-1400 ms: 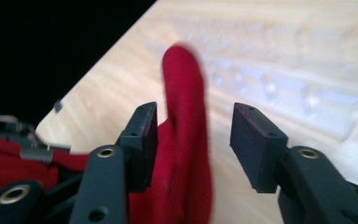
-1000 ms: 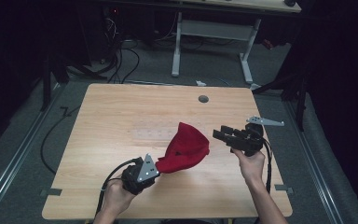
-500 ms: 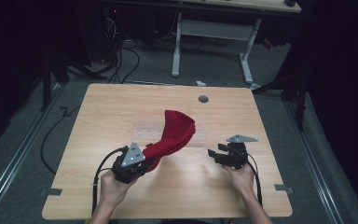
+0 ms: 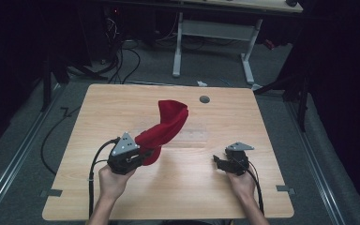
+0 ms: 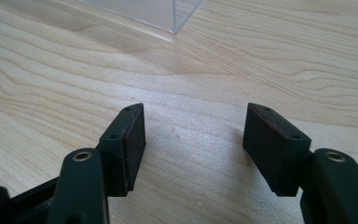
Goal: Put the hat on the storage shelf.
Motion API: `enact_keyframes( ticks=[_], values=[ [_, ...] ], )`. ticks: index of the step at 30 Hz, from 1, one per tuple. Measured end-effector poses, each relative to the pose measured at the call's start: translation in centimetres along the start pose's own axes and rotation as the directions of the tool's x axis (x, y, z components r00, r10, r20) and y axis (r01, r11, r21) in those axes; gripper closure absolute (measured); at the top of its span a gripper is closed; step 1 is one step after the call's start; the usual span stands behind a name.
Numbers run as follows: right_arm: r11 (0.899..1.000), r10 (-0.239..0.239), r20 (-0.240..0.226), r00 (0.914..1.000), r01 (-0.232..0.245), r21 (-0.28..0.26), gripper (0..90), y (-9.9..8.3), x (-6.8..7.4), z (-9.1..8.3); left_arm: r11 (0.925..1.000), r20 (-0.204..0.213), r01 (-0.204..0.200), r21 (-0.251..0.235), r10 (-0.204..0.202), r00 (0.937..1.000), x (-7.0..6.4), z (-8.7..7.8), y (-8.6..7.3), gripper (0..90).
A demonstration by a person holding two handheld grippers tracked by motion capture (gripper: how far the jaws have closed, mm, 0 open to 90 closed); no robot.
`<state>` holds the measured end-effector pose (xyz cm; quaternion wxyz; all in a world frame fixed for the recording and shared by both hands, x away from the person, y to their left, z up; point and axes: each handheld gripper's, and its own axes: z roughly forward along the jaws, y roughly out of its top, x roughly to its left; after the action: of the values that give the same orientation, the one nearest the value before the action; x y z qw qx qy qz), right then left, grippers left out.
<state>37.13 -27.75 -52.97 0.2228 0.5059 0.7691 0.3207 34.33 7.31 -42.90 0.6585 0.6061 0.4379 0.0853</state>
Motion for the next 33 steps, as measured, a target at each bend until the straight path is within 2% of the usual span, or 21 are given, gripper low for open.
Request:
enact_keyframes(
  ticks=[8,11,21,26,28,33],
  values=[
    [1.0,-0.001,0.004,1.0,0.001,-0.012,38.3,-0.1,0.0,0.1,0.9973,-0.013,0.037,-0.064,-0.038,0.9992,0.9,0.1,2.0,84.9],
    [1.0,0.0,0.004,1.0,0.0,-0.012,38.3,-0.1,0.0,0.1,0.9946,-0.018,0.033,-0.098,-0.035,0.9992,1.2,0.2,2.6,85.0],
    [1.0,-0.001,0.006,1.0,0.001,-0.013,38.1,-0.1,0.0,0.1,0.99,-0.028,0.046,-0.133,-0.05,0.9983,2.0,0.8,4.5,84.9],
    [1.0,0.0,0.006,1.0,0.0,-0.013,37.9,-0.1,0.1,0.1,0.986,-0.05,0.05,-0.159,-0.059,0.9971,2.9,1.1,5.3,84.9],
    [1.0,0.002,0.006,1.0,-0.002,-0.012,37.8,-0.1,0.1,0.1,0.9832,-0.053,0.064,-0.171,-0.074,0.9959,3.4,1.2,5.6,84.9],
    [1.0,0.001,0.006,1.0,-0.001,-0.012,37.8,-0.1,0.1,0.1,0.9821,-0.083,0.054,-0.18,-0.07,0.9941,4.6,1.8,5.9,84.9]
  ],
)
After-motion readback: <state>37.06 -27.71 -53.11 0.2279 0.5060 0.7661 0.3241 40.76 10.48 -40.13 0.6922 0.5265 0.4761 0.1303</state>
